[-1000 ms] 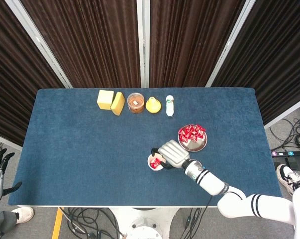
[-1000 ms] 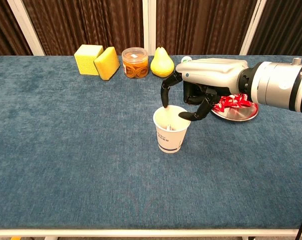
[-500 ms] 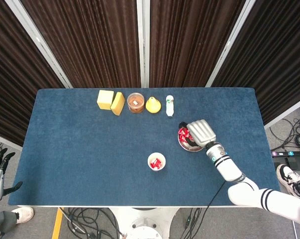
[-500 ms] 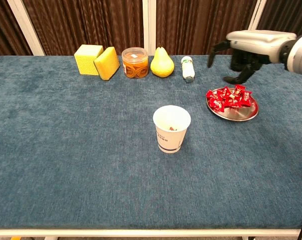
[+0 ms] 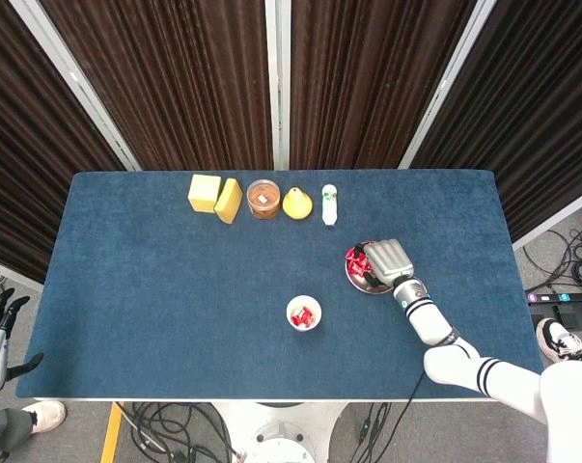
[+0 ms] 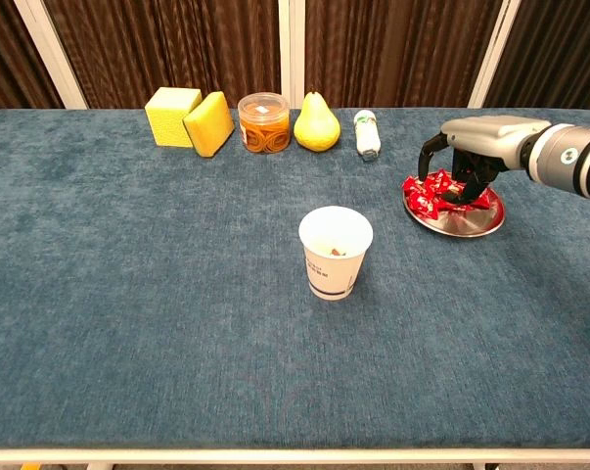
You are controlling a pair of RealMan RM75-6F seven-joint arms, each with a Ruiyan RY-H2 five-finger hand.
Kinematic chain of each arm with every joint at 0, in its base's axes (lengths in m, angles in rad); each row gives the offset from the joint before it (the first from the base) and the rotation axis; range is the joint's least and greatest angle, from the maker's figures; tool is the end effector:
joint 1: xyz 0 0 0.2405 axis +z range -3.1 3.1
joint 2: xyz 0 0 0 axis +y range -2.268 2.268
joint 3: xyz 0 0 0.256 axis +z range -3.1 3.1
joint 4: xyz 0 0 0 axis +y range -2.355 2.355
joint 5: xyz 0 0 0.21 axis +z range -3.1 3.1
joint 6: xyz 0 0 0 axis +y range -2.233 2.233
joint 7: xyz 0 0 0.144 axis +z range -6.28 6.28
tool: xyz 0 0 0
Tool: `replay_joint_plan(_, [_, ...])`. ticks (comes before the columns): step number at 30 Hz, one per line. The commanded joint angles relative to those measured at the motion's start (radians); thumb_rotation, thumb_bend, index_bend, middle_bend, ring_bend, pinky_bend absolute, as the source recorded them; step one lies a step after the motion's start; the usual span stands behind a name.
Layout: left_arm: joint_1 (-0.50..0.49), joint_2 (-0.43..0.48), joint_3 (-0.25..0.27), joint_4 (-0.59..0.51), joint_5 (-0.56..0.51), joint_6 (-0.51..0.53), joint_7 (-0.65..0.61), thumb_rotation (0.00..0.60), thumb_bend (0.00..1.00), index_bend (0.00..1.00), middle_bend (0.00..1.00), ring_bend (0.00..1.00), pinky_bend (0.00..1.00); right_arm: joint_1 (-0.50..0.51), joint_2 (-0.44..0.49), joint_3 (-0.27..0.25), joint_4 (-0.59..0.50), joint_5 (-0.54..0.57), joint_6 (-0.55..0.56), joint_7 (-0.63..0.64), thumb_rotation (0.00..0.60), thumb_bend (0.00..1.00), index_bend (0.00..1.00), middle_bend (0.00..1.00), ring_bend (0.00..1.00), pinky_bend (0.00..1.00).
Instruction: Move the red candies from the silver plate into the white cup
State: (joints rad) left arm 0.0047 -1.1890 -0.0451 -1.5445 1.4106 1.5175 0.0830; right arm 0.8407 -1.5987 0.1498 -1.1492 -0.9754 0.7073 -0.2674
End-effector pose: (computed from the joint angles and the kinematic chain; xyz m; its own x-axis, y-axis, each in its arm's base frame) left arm -0.3432 0.1500 0.1513 0.4629 0.0230 0.8861 0.8727 0.1634 -0.4601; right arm -0.1979 -0.3964 -0.0270 0.5239 -0.3887 0.7579 -0.8510 -0.2768 0.4463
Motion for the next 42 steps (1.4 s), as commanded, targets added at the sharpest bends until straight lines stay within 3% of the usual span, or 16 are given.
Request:
replay_joint_plan(1, [0.001,-0.001,0.000,0.003,-0.003,-0.003,-0.002,0.600,0.00,0.22,0.17,0.14,0.16,0.000,-0.010,-0.003,0.016,0.009,-0.007,-0.005,0.600,0.33,0.38,0.98,1.00,1.00])
replay_joint_plan(4, [-0.002,-0.003,0.000,0.007,-0.003,-0.008,-0.004,0.600,0.00,0.22,0.17,0.14,0.16,-0.004,-0.015,-0.003,0.025,0.013,-0.009,-0.002,0.600,0.29,0.39,0.98,1.00,1.00])
replay_joint_plan(8, [-0.006,-0.006,-0.002,0.011,0.000,-0.010,-0.006,0.600,0.00,0.22,0.17,0.14,0.16,-0.004,-0.027,-0.003,0.040,0.011,-0.008,-0.001,0.600,0.16,0.39,0.98,1.00,1.00])
replay_joint_plan(13, [-0.004,-0.005,-0.001,0.015,-0.003,-0.012,-0.009,0.600,0.00,0.22,0.17,0.14,0.16,0.004,-0.050,0.004,0.068,0.013,-0.016,-0.003,0.600,0.15,0.40,0.98,1.00,1.00])
replay_joint_plan(21, [-0.004,-0.010,-0.001,0.024,-0.008,-0.016,-0.015,0.600,0.00,0.22,0.17,0.14,0.16,0.027,-0.089,0.014,0.118,0.034,-0.041,-0.023,0.600,0.29,0.41,0.98,1.00,1.00])
replay_joint_plan(32, [-0.005,-0.017,-0.002,0.040,-0.012,-0.023,-0.025,0.600,0.00,0.22,0.17,0.14,0.16,0.030,-0.106,0.013,0.148,0.047,-0.053,-0.039,0.600,0.32,0.45,0.98,1.00,1.00])
replay_joint_plan(42, [-0.002,-0.019,-0.002,0.046,-0.013,-0.022,-0.032,0.600,0.00,0.22,0.17,0.14,0.16,0.022,-0.103,0.020,0.133,0.021,-0.034,-0.018,0.600,0.38,0.58,0.98,1.00,1.00])
